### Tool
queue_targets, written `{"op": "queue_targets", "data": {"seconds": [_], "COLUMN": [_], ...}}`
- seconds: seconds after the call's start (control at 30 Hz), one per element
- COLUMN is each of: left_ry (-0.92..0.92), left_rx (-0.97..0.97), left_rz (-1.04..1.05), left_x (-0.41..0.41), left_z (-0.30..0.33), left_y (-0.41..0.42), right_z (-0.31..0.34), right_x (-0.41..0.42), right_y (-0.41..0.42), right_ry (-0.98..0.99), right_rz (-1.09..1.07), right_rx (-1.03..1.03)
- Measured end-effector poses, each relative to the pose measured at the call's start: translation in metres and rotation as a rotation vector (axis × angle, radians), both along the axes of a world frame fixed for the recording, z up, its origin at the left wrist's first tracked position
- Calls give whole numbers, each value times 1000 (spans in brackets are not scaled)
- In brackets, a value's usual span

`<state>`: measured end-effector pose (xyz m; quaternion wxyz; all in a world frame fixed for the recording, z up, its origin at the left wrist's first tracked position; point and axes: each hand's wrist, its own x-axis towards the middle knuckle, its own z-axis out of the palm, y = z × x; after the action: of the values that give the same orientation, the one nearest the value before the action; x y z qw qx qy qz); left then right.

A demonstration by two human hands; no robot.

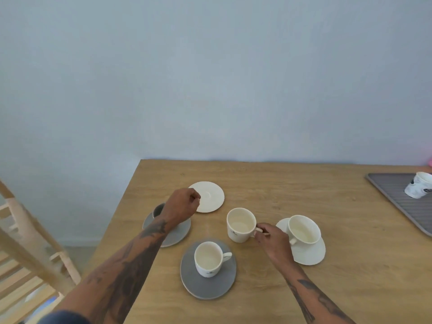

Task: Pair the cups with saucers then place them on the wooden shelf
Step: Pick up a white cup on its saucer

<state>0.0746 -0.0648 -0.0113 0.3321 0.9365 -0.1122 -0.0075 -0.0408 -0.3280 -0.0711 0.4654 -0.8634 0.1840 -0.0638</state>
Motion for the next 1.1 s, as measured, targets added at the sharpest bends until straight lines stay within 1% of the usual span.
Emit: {"op": "queue_targets", "data": {"seconds": [0.07, 0.23, 0.47, 0.6, 0.77, 0.9, 1.1], "left_ry": [31, 262, 417, 416, 399, 399, 421], "left_rx": [56, 241, 333, 355, 279, 241, 250], "left_rz": [-2, -45, -126, -163, -170, -191, -231], "left_x": [28, 87, 123, 130, 137, 140, 146], "left_z": [0, -13, -43, -56, -65, -65, -65], "left_y": [6, 21, 16, 13, 15, 18, 22], "right_z": [2, 6, 30, 37, 27, 21, 13], "right_x": [9, 32, 81, 122, 159, 173, 175], "right_y": [0, 2, 13, 39, 77, 94, 96], "right_ry": [5, -47, -144, -167, -109, -81, -70], "right_rz": [33, 6, -12, 20, 13, 17, -2], "right_rx": [-58, -148, -231, -253, -133, -114, -102]}}
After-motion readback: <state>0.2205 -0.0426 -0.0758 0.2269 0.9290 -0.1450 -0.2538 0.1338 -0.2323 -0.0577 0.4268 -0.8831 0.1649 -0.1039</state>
